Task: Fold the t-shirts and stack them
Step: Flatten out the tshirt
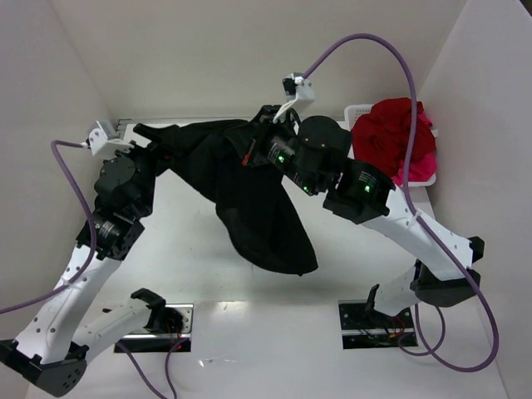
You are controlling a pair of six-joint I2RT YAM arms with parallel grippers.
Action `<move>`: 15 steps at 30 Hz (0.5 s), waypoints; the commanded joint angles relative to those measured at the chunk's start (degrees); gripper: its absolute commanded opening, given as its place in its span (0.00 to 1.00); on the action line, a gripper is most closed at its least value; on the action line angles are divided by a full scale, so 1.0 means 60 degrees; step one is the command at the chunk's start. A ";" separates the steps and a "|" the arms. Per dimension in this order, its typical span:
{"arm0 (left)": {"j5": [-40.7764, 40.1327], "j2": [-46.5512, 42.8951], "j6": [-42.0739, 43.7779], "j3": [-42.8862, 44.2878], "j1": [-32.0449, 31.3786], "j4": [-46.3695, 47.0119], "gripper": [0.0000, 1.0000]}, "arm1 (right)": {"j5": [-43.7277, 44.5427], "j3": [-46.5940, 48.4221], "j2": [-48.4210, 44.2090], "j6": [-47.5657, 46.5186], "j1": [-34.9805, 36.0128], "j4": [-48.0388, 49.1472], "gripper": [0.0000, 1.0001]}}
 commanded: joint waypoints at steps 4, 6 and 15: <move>0.1405 -0.1453 0.0481 -0.0886 0.0112 0.1060 0.99 | 0.2748 -0.0868 -0.0668 -0.0586 -0.0208 -0.0278 0.00; 0.2050 -0.1674 0.0684 -0.0844 0.0112 0.1178 0.99 | 0.3100 -0.1327 -0.0668 -0.0588 -0.0486 -0.0419 0.00; 0.1158 -0.2612 0.1154 -0.0035 0.0112 -0.0317 0.99 | 0.1948 -0.2222 -0.0653 0.1008 -0.2517 -0.1036 0.00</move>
